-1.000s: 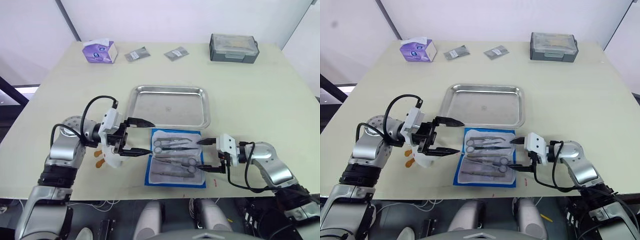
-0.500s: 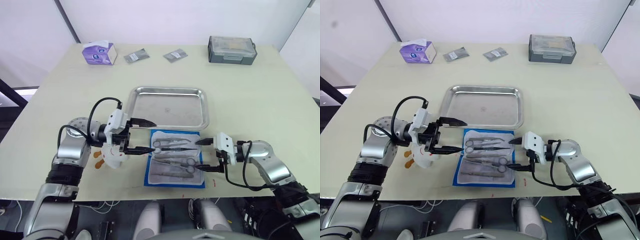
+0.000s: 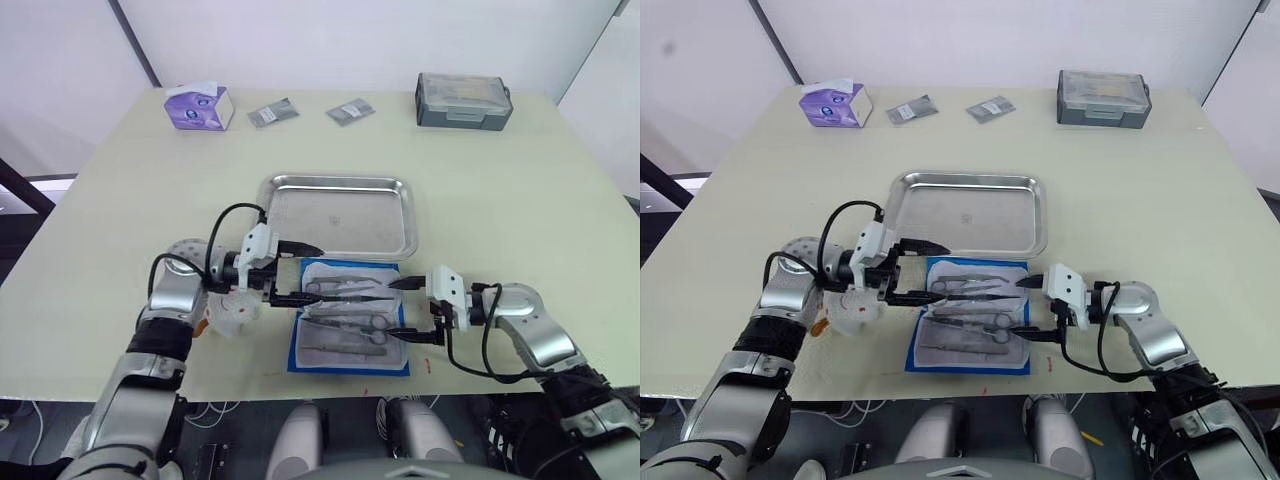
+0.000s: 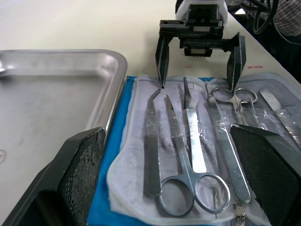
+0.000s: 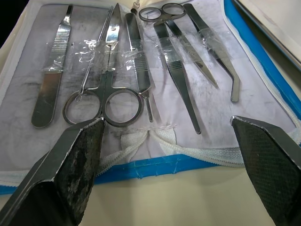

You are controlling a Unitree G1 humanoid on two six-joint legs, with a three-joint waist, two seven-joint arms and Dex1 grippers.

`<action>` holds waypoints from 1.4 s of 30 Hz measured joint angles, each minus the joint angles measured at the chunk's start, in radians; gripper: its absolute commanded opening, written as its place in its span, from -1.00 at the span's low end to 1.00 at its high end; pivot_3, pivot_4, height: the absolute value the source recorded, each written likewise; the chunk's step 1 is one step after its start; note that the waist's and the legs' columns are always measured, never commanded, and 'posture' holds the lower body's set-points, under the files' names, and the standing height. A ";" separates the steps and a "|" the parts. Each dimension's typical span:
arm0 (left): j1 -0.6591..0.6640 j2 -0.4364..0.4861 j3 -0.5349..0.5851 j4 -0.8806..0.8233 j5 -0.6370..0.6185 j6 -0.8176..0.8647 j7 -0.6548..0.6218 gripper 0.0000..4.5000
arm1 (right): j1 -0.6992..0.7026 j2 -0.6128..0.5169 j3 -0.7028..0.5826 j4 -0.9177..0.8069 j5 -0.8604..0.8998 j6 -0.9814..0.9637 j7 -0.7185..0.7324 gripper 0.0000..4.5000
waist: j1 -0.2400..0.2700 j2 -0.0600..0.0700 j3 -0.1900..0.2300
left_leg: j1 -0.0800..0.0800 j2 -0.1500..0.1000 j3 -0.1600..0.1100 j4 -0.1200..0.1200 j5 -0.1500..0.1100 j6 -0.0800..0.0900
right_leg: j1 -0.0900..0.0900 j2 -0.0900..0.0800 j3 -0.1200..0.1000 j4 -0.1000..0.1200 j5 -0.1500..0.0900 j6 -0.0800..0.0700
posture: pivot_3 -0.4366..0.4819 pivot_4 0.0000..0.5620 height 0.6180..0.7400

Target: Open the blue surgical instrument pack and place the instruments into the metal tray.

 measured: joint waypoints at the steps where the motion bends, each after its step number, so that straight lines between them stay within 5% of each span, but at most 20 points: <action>1: 0.000 0.000 -0.001 0.003 0.002 -0.002 -0.002 0.99 | 0.002 0.002 -0.001 0.007 0.002 -0.012 0.000 1.00 | 0.000 0.000 0.000 | 0.000 0.000 0.000 0.000 0.000 0.000 | 0.000 0.000 0.000 0.000 0.000 0.000 | -0.05 -0.47 0.91; 24: -0.016 -0.015 -0.010 0.059 0.014 -0.043 -0.003 0.99 | 0.005 0.022 -0.001 0.046 0.007 -0.069 -0.002 1.00 | 0.001 0.000 -0.004 | 0.000 0.000 0.000 -0.001 0.000 0.000 | 0.000 0.000 0.000 -0.001 0.000 0.000 | -0.05 -0.47 0.91; 27: -0.025 -0.023 -0.012 0.069 0.016 -0.045 -0.002 0.66 | 0.005 0.022 0.000 0.046 0.007 -0.069 -0.002 1.00 | 0.001 0.000 -0.004 | 0.000 0.000 0.000 -0.001 0.000 0.000 | 0.000 0.000 0.000 -0.001 0.000 0.000 | -0.05 -0.47 0.91; 30: -0.025 -0.031 -0.013 0.082 0.030 -0.058 -0.002 0.05 | 0.005 0.022 0.000 0.046 0.007 -0.069 -0.003 1.00 | 0.001 0.000 -0.004 | 0.000 0.000 0.000 -0.001 0.000 0.000 | 0.000 0.000 0.000 -0.001 0.000 0.000 | -0.05 -0.47 0.91; 42: -0.055 -0.037 -0.016 0.140 0.052 -0.091 -0.003 0.05 | 0.007 0.022 0.000 0.046 0.007 -0.069 -0.004 1.00 | 0.001 -0.001 -0.005 | 0.000 0.000 0.000 -0.001 0.000 0.000 | 0.000 0.000 0.000 -0.001 0.000 0.000 | -0.05 -0.47 0.91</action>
